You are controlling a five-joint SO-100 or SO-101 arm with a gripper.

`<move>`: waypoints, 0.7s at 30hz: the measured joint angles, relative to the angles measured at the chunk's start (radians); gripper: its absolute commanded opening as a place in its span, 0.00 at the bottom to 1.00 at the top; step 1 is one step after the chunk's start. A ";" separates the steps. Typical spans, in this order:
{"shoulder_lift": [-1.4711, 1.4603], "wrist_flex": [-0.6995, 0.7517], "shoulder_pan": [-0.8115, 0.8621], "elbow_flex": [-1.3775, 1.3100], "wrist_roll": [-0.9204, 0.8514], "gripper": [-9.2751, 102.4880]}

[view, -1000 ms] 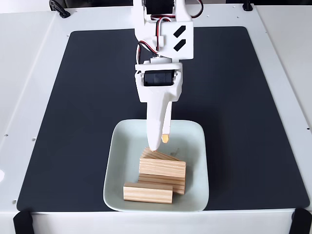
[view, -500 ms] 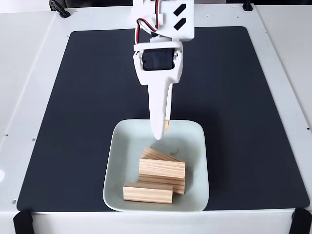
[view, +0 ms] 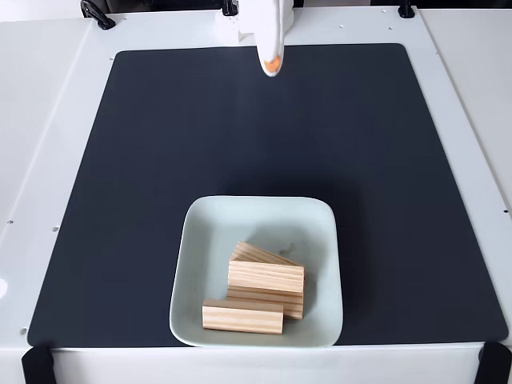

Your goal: Pick up the wooden block and place them on the plate.

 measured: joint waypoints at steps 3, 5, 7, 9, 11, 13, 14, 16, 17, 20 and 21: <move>0.164 -0.196 0.000 0.209 0.000 0.12; 0.265 -0.305 0.000 0.341 0.000 0.12; 0.367 -0.400 0.000 0.468 -0.005 0.12; 0.463 -0.494 0.000 0.589 -0.006 0.12; 0.560 -0.592 0.000 0.707 -0.006 0.12; 0.655 -0.684 -0.012 0.825 -0.006 0.12; 0.706 -0.726 -0.023 0.887 -0.006 0.12; 0.813 -0.795 -0.037 1.023 -0.006 0.12; 0.868 -0.824 -0.038 1.094 -0.006 0.12; 1.054 -0.891 -0.029 1.301 -0.006 0.11; 1.109 -0.891 -0.029 1.339 -0.006 0.11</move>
